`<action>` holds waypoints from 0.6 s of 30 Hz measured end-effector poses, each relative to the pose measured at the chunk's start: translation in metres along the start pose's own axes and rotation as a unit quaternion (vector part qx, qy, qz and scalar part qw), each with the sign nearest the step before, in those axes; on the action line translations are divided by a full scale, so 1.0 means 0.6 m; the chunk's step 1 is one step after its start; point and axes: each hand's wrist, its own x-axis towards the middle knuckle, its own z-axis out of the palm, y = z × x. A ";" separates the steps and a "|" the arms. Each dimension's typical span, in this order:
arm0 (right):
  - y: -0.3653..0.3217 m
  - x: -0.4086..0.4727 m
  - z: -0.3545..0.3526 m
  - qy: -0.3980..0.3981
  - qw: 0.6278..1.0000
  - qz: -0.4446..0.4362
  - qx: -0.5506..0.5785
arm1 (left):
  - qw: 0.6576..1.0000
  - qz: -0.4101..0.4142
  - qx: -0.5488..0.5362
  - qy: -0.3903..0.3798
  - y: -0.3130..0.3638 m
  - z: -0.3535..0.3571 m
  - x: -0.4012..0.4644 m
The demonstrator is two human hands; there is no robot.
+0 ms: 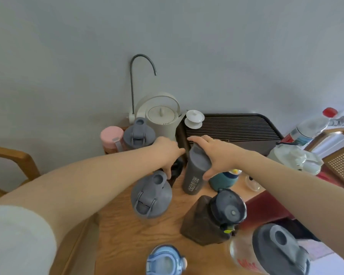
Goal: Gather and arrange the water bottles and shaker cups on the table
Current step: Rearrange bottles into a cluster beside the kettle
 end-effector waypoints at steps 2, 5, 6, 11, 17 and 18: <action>0.009 -0.003 0.005 0.023 1.000 -0.012 -0.017 | 1.000 -0.011 0.003 -0.025 0.004 -0.002 0.017; 0.022 -0.003 0.012 0.044 0.999 -0.016 -0.009 | 0.999 -0.037 -0.009 -0.017 0.002 0.001 0.039; 0.026 -0.003 0.014 0.049 0.999 -0.018 -0.007 | 0.999 -0.047 -0.009 -0.010 0.001 0.003 0.044; 0.033 -0.005 0.028 0.076 0.996 -0.029 0.018 | 0.997 -0.073 0.015 0.001 -0.012 0.005 0.075; 0.032 0.000 0.029 0.079 0.996 -0.022 0.034 | 0.994 -0.048 -0.059 0.075 -0.028 0.007 0.060; 0.030 0.001 0.030 0.085 0.996 -0.022 0.031 | 0.986 -0.042 -0.124 0.106 -0.026 0.010 0.040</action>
